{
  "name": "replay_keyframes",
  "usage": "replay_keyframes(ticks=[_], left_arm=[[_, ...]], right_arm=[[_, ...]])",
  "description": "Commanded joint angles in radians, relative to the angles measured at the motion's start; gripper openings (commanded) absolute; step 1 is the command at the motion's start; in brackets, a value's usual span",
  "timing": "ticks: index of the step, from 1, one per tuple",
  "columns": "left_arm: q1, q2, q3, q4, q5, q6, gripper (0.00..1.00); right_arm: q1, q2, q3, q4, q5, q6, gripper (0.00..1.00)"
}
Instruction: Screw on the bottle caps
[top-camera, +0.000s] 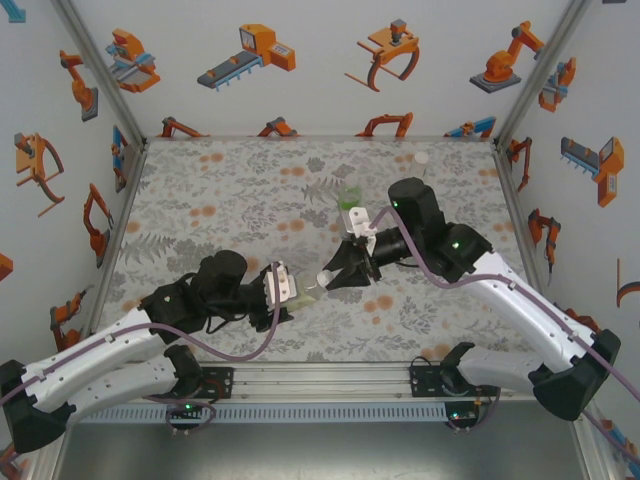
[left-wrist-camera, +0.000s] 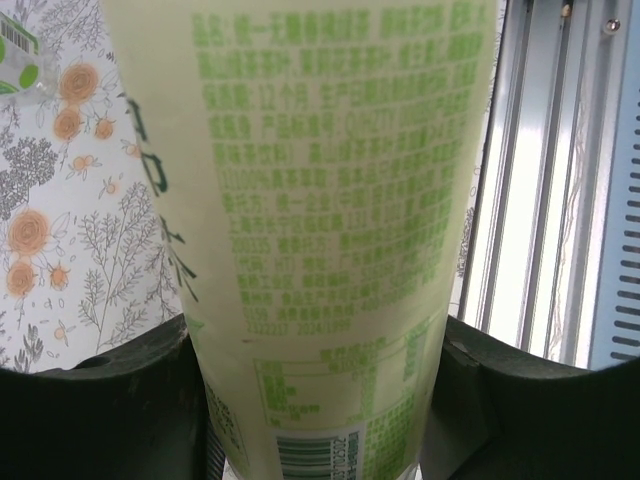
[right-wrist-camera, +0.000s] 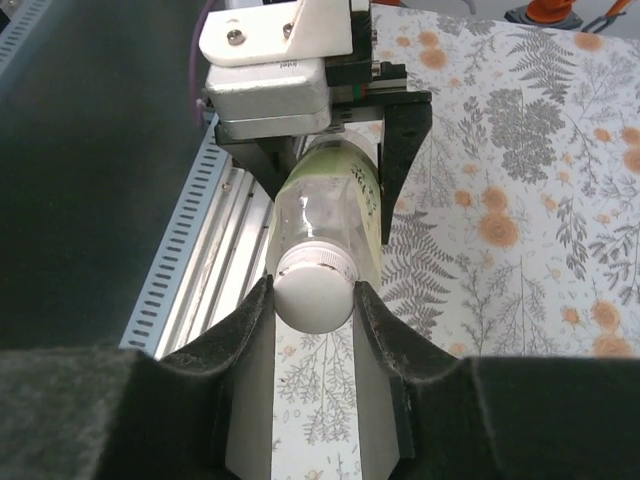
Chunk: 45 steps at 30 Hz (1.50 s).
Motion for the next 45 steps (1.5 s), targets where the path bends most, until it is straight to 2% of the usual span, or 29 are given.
replay_keyframes(ticks=[1, 4, 6, 8, 13, 18, 21, 24, 25, 27, 29, 33, 35, 37, 42, 45], left_arm=[[-0.002, -0.01, 0.022, 0.023, -0.008, 0.006, 0.0], [-0.002, -0.007, 0.02, 0.026, -0.047, 0.002, 0.0], [-0.002, -0.006, 0.015, 0.026, -0.076, 0.002, 0.0], [-0.003, -0.008, 0.013, 0.033, -0.106, 0.0, 0.0], [-0.003, -0.007, 0.004, 0.052, -0.184, -0.006, 0.0], [-0.002, 0.01, 0.003, 0.08, -0.254, -0.004, 0.0], [-0.002, 0.022, 0.0, 0.099, -0.267, -0.001, 0.0], [-0.003, 0.037, 0.004, 0.103, -0.259, 0.002, 0.0], [-0.002, 0.038, 0.008, 0.1, -0.253, 0.002, 0.0], [-0.002, 0.043, 0.012, 0.095, -0.24, 0.005, 0.0], [-0.002, 0.042, 0.012, 0.092, -0.223, 0.011, 0.0], [-0.002, 0.03, 0.012, 0.088, -0.187, 0.014, 0.0], [-0.002, 0.021, 0.011, 0.086, -0.156, 0.013, 0.0], [-0.001, 0.013, 0.011, 0.081, -0.117, 0.012, 0.0], [-0.002, 0.008, 0.017, 0.065, -0.03, 0.013, 0.0], [-0.002, 0.005, 0.02, 0.057, 0.019, 0.021, 0.0]], right_arm=[[0.006, -0.033, -0.044, 0.13, 0.062, 0.126, 0.18], [0.006, -0.061, -0.113, 0.348, 0.149, 0.395, 0.02], [0.01, -0.071, -0.151, 0.463, 0.227, 0.599, 0.0], [0.021, -0.075, -0.162, 0.499, 0.332, 0.778, 0.0], [0.062, -0.047, -0.11, 0.38, 0.607, 1.208, 0.0], [0.072, -0.017, -0.089, 0.242, 0.758, 1.565, 0.0], [0.072, -0.025, -0.125, 0.238, 0.804, 1.689, 0.0], [0.072, -0.021, -0.115, 0.255, 0.803, 1.696, 0.0], [0.072, -0.023, -0.111, 0.259, 0.801, 1.689, 0.04], [0.072, -0.034, -0.099, 0.272, 0.793, 1.622, 0.24], [0.072, -0.049, -0.075, 0.241, 0.802, 1.525, 0.36], [0.07, -0.071, -0.018, 0.175, 0.811, 1.29, 0.48], [0.07, -0.077, 0.004, 0.167, 0.769, 1.157, 0.53], [0.07, -0.086, 0.015, 0.177, 0.697, 1.024, 0.55], [0.07, -0.123, -0.053, 0.247, 0.389, 0.67, 0.57], [0.07, -0.113, -0.036, 0.176, 0.231, 0.473, 0.57]])
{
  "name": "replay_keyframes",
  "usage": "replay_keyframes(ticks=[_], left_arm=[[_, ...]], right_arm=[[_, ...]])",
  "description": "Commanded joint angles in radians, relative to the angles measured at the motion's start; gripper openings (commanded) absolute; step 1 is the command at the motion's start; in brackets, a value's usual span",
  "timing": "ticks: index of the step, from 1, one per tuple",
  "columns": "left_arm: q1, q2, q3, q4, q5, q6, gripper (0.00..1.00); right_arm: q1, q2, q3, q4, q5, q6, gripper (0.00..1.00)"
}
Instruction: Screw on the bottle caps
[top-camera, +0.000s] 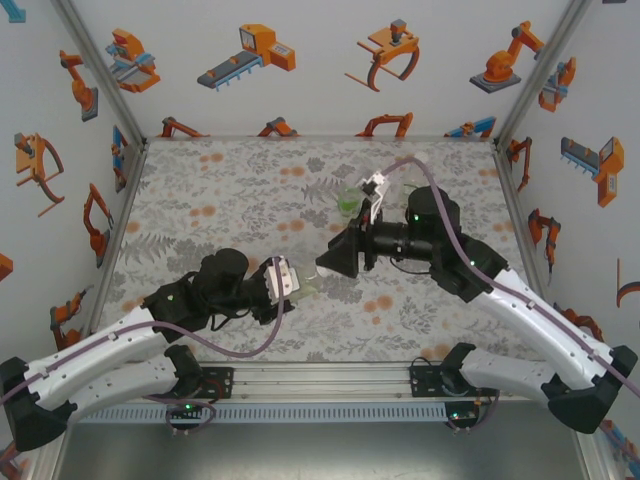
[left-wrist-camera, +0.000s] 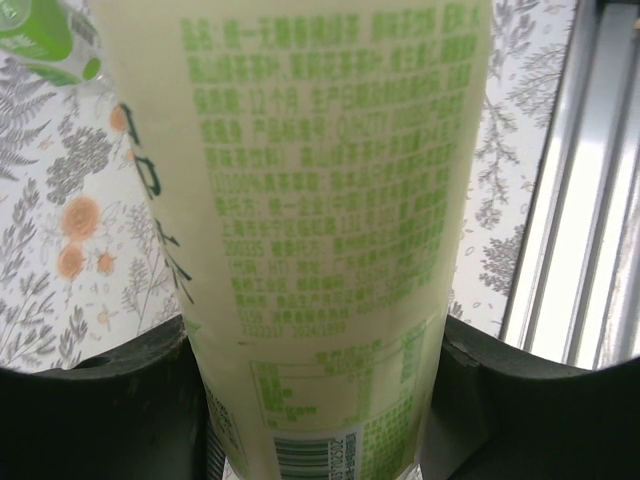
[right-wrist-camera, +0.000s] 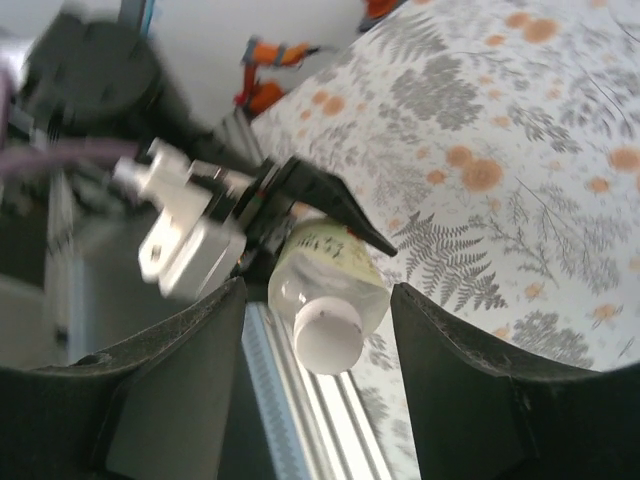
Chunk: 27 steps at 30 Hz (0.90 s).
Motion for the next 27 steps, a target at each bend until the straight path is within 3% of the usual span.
replay_keyframes(ticks=[1, 9, 15, 21, 27], left_arm=[[-0.002, -0.018, 0.022, 0.002, 0.104, 0.021, 0.0], [-0.002, -0.041, 0.014, 0.012, 0.141, 0.011, 0.0], [-0.003, -0.04, 0.012, 0.01, 0.131, 0.009, 0.0], [-0.003, -0.031, 0.018, 0.001, 0.109, 0.004, 0.0], [-0.002, -0.029, 0.022, 0.004, 0.11, 0.001, 0.0]], right_arm=[[-0.001, 0.011, 0.02, -0.065, -0.228, -0.33, 0.57], [-0.001, 0.056, 0.039, -0.162, -0.327, -0.535, 0.53], [-0.001, 0.057, 0.018, -0.11, -0.307, -0.528, 0.43], [-0.001, 0.061, 0.005, -0.069, -0.305, -0.497, 0.47], [0.0, 0.065, -0.007, -0.042, -0.306, -0.48, 0.43]])
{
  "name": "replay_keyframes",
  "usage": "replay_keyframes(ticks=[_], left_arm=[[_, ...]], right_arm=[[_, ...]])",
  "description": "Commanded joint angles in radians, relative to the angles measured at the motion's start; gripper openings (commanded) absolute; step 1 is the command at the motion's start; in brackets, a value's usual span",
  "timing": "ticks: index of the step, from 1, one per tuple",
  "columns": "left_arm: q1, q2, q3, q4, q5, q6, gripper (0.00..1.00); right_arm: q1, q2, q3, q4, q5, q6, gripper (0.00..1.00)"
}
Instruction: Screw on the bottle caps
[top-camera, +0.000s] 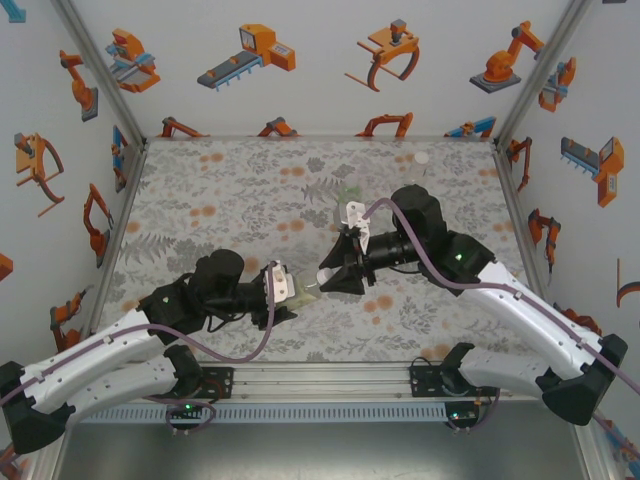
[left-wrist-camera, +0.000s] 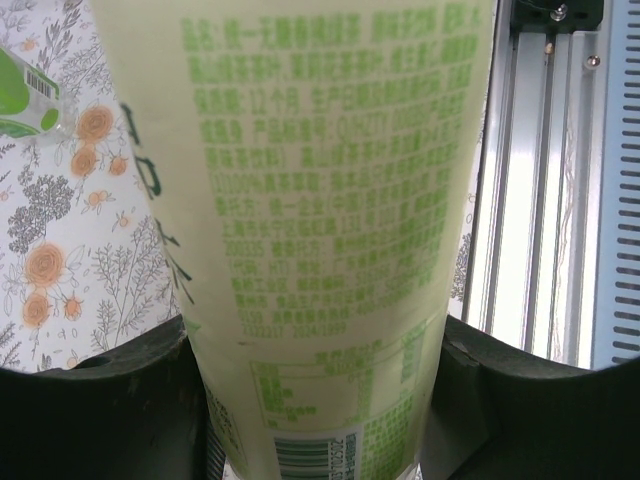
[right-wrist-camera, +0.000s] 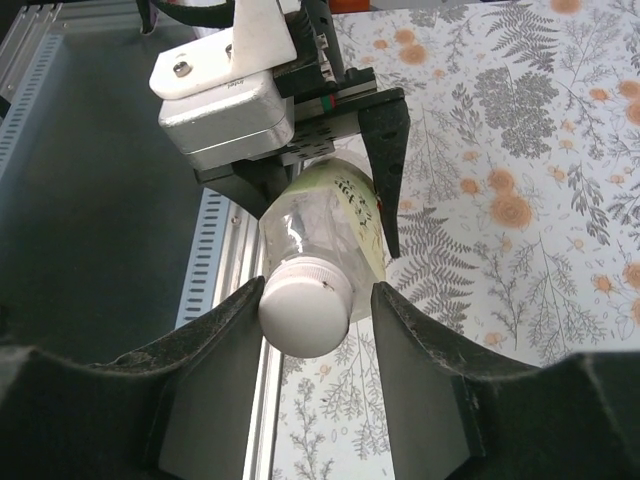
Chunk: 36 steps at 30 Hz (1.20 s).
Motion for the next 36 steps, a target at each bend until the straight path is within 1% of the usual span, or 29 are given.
replay_keyframes(ticks=[1, 4, 6, 7, 9, 10, 12, 13, 14, 16, 17, 21, 24, 28, 32, 36], left_arm=[[-0.003, 0.0, 0.024, 0.003, 0.006, -0.002, 0.0], [-0.003, -0.001, 0.022, 0.002, 0.002, -0.004, 0.0], [-0.001, 0.002, 0.023, 0.003, -0.007, -0.007, 0.0], [-0.002, 0.004, 0.024, 0.001, -0.016, -0.01, 0.03], [-0.002, 0.004, 0.026, -0.004, -0.039, -0.016, 0.2], [-0.002, 0.004, 0.027, -0.006, -0.052, -0.02, 0.31], [-0.002, -0.004, 0.025, -0.008, -0.08, -0.029, 0.58], [-0.003, -0.011, 0.022, -0.007, -0.096, -0.035, 0.69], [-0.002, -0.019, 0.019, -0.006, -0.111, -0.04, 0.74], [-0.002, -0.037, 0.014, -0.011, -0.131, -0.046, 0.8], [-0.002, -0.045, 0.011, -0.012, -0.141, -0.05, 0.82], [-0.002, -0.077, 0.003, -0.014, -0.178, -0.063, 0.85], [-0.002, -0.095, -0.004, -0.018, -0.205, -0.068, 0.86], [-0.002, -0.1, -0.005, -0.023, -0.213, -0.07, 0.86], [-0.002, -0.09, -0.004, -0.024, -0.207, -0.071, 0.86], [-0.002, -0.079, -0.003, -0.023, -0.206, -0.07, 0.87]], right_arm=[[-0.001, 0.004, -0.008, 0.046, -0.017, 0.002, 0.41], [-0.001, 0.003, -0.009, 0.045, -0.017, 0.002, 0.34], [-0.001, 0.001, -0.007, 0.047, -0.017, 0.005, 0.28], [-0.001, 0.001, -0.005, 0.046, -0.014, 0.006, 0.24], [-0.001, 0.001, 0.003, 0.037, 0.005, 0.006, 0.22], [-0.001, -0.001, 0.004, 0.029, 0.024, 0.007, 0.2], [-0.001, 0.0, 0.011, 0.014, 0.065, 0.007, 0.17], [-0.001, 0.002, 0.016, 0.003, 0.086, 0.007, 0.16], [-0.001, 0.006, 0.022, -0.011, 0.112, 0.007, 0.16], [-0.001, 0.018, 0.036, -0.046, 0.163, 0.0, 0.14], [-0.001, 0.027, 0.043, -0.065, 0.196, -0.005, 0.13], [-0.006, 0.074, 0.089, -0.152, 0.353, -0.013, 0.11], [-0.042, 0.13, 0.136, -0.225, 0.447, 0.015, 0.1], [-0.11, 0.237, 0.221, -0.338, 0.591, 0.112, 0.05], [-0.168, 0.342, 0.326, -0.437, 0.7, 0.201, 0.0], [-0.18, 0.471, 0.454, -0.543, 0.824, 0.246, 0.02]])
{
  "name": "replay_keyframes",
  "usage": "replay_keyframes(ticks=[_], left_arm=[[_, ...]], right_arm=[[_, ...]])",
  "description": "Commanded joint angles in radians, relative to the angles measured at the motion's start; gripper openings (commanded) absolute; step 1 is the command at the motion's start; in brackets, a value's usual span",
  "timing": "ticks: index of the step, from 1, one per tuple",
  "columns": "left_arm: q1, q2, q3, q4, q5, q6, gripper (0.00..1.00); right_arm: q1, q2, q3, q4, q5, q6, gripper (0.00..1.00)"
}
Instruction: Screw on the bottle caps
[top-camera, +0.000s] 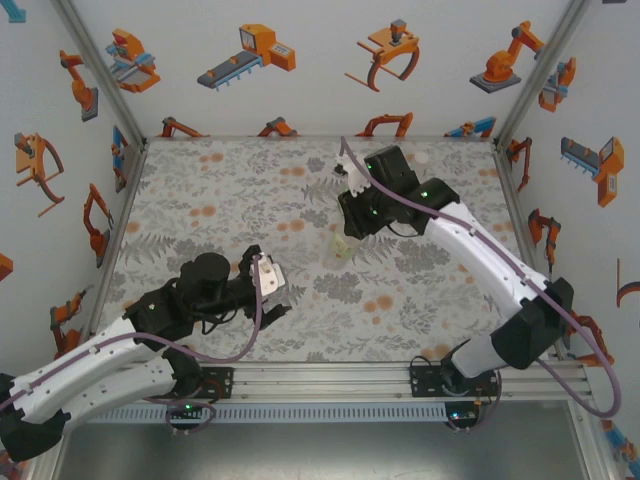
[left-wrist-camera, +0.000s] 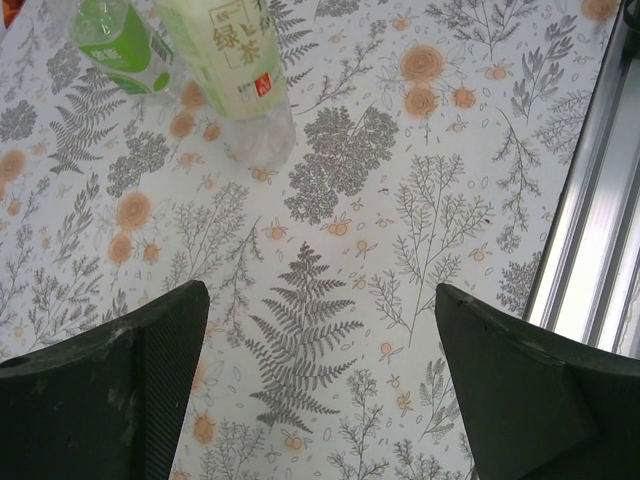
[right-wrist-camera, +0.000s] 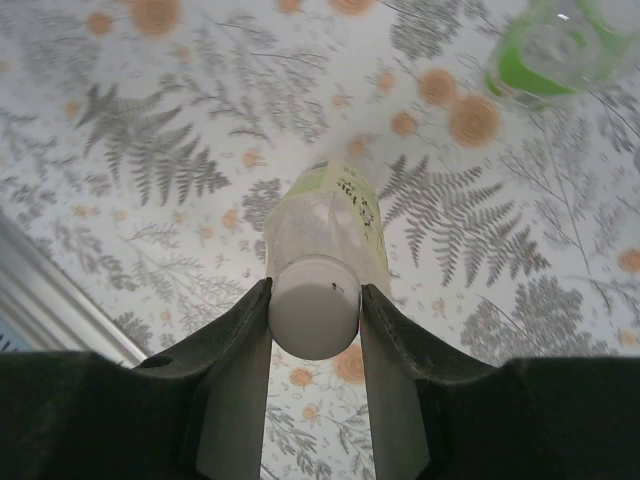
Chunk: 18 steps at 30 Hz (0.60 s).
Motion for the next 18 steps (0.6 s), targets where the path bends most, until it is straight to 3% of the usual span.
replay_keyframes(ticks=[1, 8, 12, 18], left_arm=[[-0.001, 0.007, -0.001, -0.017, 0.0, -0.018, 0.87], [-0.002, 0.002, 0.001, -0.029, -0.001, -0.019, 0.87], [-0.002, -0.005, -0.003, -0.025, -0.006, -0.018, 0.88], [-0.002, -0.001, -0.003, -0.026, -0.005, -0.021, 0.88]], right_arm=[[-0.001, 0.081, 0.113, -0.141, 0.148, 0.083, 0.03], [-0.004, 0.204, 0.21, -0.216, 0.155, 0.103, 0.06], [-0.004, 0.218, 0.215, -0.214, 0.161, 0.106, 0.24], [-0.004, 0.222, 0.227, -0.213, 0.161, 0.1, 0.42]])
